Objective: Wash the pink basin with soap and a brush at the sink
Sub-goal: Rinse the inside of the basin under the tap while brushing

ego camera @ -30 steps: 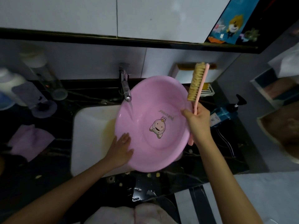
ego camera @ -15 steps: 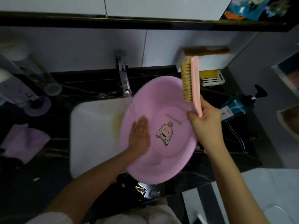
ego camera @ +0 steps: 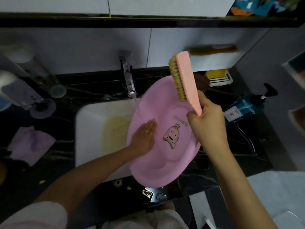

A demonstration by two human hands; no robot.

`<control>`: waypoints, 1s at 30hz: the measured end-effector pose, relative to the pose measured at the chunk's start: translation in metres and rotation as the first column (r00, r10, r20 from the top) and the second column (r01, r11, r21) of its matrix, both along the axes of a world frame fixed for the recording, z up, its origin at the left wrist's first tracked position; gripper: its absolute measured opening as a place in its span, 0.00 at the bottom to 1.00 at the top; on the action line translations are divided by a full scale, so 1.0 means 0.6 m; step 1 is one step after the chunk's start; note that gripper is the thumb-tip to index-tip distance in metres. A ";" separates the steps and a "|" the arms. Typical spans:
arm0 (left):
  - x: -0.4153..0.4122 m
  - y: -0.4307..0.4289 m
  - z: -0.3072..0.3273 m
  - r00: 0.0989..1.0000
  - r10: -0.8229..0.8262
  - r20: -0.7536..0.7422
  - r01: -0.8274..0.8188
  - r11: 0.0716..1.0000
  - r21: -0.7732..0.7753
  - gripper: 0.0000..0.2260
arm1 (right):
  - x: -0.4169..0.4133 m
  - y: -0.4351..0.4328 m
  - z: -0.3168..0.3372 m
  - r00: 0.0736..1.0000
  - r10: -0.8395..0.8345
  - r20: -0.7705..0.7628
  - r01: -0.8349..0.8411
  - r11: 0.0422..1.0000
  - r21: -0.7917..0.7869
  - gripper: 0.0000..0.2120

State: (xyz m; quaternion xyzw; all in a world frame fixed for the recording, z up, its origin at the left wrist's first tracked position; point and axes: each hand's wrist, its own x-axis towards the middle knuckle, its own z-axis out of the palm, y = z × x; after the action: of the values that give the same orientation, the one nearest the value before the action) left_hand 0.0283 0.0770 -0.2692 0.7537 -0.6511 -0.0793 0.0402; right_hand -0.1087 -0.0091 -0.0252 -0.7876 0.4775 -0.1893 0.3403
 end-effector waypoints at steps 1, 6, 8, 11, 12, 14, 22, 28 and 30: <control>0.021 -0.008 0.000 0.998 0.017 0.060 -0.016 1.000 -0.018 0.27 | 0.000 0.001 0.001 1.000 0.003 -0.007 -0.003 1.000 -0.004 0.28; 0.065 -0.034 0.013 0.975 0.173 0.140 -0.174 0.985 -0.005 0.29 | -0.007 0.004 0.001 1.000 -0.009 -0.021 0.009 1.000 0.009 0.29; 0.013 -0.015 0.002 0.983 0.183 0.001 -0.183 0.981 0.061 0.30 | -0.005 0.005 0.001 1.000 -0.007 -0.027 0.008 1.000 0.009 0.28; -0.021 0.012 -0.011 0.994 0.045 -0.103 -0.040 0.998 0.057 0.30 | -0.004 0.005 0.001 0.999 0.000 -0.037 0.000 1.000 -0.007 0.27; -0.007 0.006 -0.007 0.997 0.022 -0.071 -0.019 0.999 0.044 0.30 | -0.003 0.005 0.001 0.999 0.003 -0.046 -0.003 1.000 -0.011 0.27; 0.033 -0.015 0.005 0.998 0.051 0.044 -0.053 0.998 0.023 0.28 | -0.004 0.004 0.001 0.998 0.009 -0.061 -0.010 1.000 -0.017 0.27; -0.008 0.012 0.018 0.995 0.099 -0.018 -0.093 0.972 0.214 0.32 | -0.006 0.000 -0.001 0.996 0.013 -0.086 -0.017 0.998 -0.052 0.28; -0.020 0.078 0.076 0.852 0.136 -0.506 0.128 0.882 0.453 0.30 | -0.014 -0.010 -0.006 0.996 0.022 -0.084 -0.025 0.999 -0.039 0.27; 0.008 0.095 0.091 0.716 0.355 -0.601 -0.107 0.907 0.408 0.16 | -0.020 -0.016 -0.007 0.998 0.025 -0.065 -0.025 1.000 -0.004 0.28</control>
State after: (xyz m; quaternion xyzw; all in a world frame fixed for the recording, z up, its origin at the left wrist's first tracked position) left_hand 0.0331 0.1339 -0.2147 0.7473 -0.4684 -0.4482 0.1460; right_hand -0.1209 -0.0186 -0.0293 -0.8000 0.4781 -0.1607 0.3250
